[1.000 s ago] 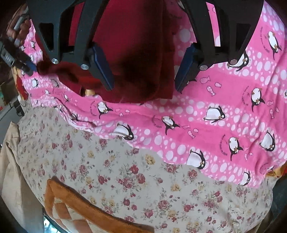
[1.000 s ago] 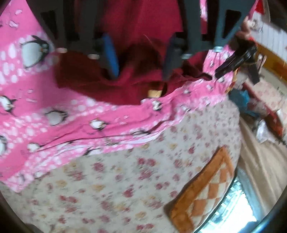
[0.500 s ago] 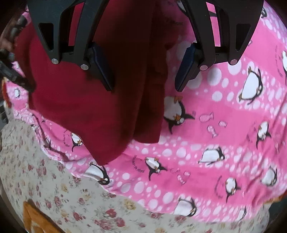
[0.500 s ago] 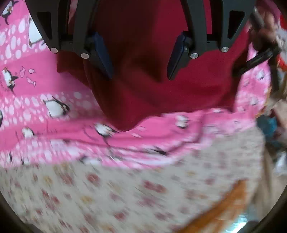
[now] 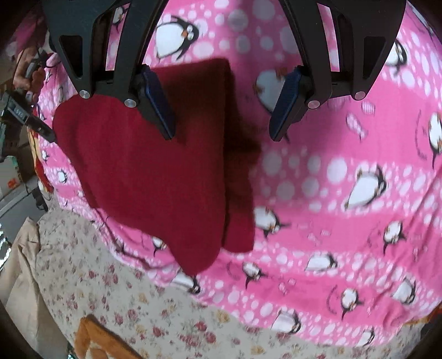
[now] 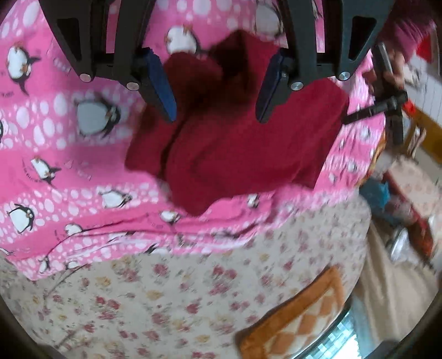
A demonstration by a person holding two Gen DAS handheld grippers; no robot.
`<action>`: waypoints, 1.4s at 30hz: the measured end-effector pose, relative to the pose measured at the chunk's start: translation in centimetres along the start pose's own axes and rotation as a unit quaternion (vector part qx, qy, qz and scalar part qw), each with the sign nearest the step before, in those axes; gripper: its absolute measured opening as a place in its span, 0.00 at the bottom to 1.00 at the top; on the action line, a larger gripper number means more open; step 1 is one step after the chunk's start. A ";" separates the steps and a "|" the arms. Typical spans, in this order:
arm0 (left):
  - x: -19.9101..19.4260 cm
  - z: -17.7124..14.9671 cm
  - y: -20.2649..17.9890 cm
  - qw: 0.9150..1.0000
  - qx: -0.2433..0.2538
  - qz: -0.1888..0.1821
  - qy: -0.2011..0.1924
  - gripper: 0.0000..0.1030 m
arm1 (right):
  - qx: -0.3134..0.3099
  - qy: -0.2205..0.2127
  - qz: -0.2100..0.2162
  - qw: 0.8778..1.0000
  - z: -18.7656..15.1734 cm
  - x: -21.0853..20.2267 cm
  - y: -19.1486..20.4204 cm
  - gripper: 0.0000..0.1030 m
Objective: Fold small clothes
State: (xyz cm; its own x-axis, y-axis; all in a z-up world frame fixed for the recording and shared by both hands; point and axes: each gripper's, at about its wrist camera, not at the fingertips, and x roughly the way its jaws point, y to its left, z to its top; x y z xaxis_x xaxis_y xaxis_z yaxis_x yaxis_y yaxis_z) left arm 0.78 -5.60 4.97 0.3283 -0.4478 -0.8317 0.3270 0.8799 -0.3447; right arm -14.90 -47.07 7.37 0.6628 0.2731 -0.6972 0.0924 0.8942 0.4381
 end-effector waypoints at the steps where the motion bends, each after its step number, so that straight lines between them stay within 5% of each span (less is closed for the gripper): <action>1: -0.1 -0.4 0.0 1.000 -0.002 0.001 0.001 0.69 | -0.007 0.006 -0.001 1.000 -0.5 0.4 0.2 0.47; 6: -0.5 -1.4 -0.5 1.000 -0.008 -0.002 0.002 0.69 | 0.019 0.011 0.069 0.997 -2.5 1.9 0.3 0.46; 11: -1.2 -1.8 -0.2 1.000 -0.005 -0.001 -0.004 0.69 | -0.081 0.057 0.076 0.992 -5.8 1.6 4.6 0.33; 16: -1.2 -1.9 0.1 1.000 -0.007 -0.005 -0.003 0.69 | -0.051 0.063 0.112 0.990 -7.6 -0.4 2.0 0.27; 21: -1.2 -1.9 -0.2 0.999 0.001 -0.033 -0.002 0.69 | -0.051 0.039 0.070 0.995 -7.5 -2.2 0.9 0.27; 22: -1.1 -1.9 -0.4 0.999 0.002 -0.047 0.003 0.69 | -0.042 0.028 0.076 0.996 -7.2 -2.6 0.8 0.28; 25: -0.7 -1.9 -0.9 0.997 0.010 -0.070 0.011 0.68 | -0.006 -0.004 0.085 0.996 -5.9 -2.7 0.1 0.64; 28: 0.0 -2.0 -1.6 0.997 0.026 -0.068 0.022 0.68 | 0.016 -0.006 0.094 0.995 -4.6 -1.1 0.0 0.65; 30: 0.5 -2.3 -1.9 0.997 0.035 -0.069 0.029 0.66 | 0.036 0.007 0.096 0.995 -4.1 0.7 -0.1 0.57; 32: 0.5 -2.4 -2.4 0.996 0.058 -0.055 0.027 0.44 | 0.054 0.031 0.100 0.993 -4.0 2.7 0.0 0.27; 35: -0.8 -2.7 -2.4 0.995 0.080 -0.057 0.012 0.24 | 0.053 0.022 0.096 0.994 -4.1 2.2 0.5 0.09; 42: -0.4 -3.9 -1.5 0.995 0.086 -0.044 0.011 0.18 | 0.041 0.043 0.037 0.998 -5.8 0.5 -1.3 0.06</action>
State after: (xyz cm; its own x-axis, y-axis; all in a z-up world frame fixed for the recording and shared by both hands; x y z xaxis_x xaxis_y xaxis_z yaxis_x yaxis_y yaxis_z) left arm -3.23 -6.12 4.09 0.2739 -0.5161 -0.8115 0.5009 0.7969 -0.3377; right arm -18.96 -46.05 3.13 0.6050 0.3699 -0.7051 0.1078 0.8393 0.5328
